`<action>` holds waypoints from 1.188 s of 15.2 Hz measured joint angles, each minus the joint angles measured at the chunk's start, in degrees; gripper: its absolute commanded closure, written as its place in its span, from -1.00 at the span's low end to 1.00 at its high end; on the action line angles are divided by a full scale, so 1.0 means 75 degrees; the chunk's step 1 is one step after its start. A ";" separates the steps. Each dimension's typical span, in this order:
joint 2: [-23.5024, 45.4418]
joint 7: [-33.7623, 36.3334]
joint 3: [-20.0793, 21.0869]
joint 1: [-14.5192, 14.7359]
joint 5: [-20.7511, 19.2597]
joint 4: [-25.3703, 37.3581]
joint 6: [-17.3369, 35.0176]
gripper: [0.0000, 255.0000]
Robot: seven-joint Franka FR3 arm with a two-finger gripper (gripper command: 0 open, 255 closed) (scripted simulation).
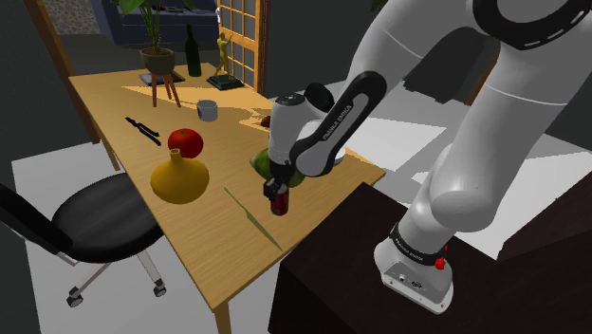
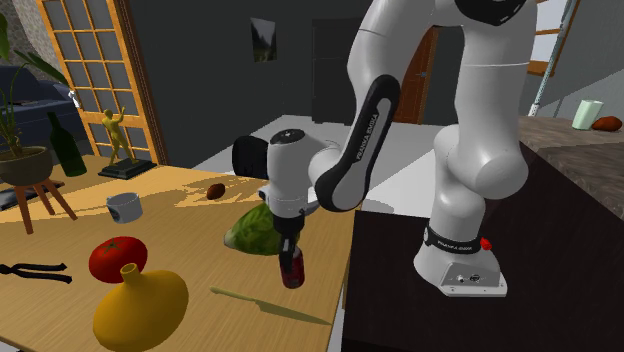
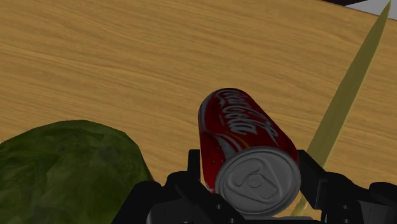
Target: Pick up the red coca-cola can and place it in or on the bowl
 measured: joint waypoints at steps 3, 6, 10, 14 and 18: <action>-0.0342 -0.0170 0.0052 0.0011 0.0230 -0.0010 -0.0323 1.00; -0.0700 -0.0380 0.0054 0.0012 0.0440 -0.0010 -0.0668 1.00; -0.1195 -0.0576 0.0057 0.0058 0.0678 0.0023 -0.1186 1.00; -0.1547 -0.0693 0.0050 0.0101 0.0825 0.0147 -0.1659 1.00; -0.1982 -0.0827 0.0021 0.0139 0.0959 0.0247 -0.2186 1.00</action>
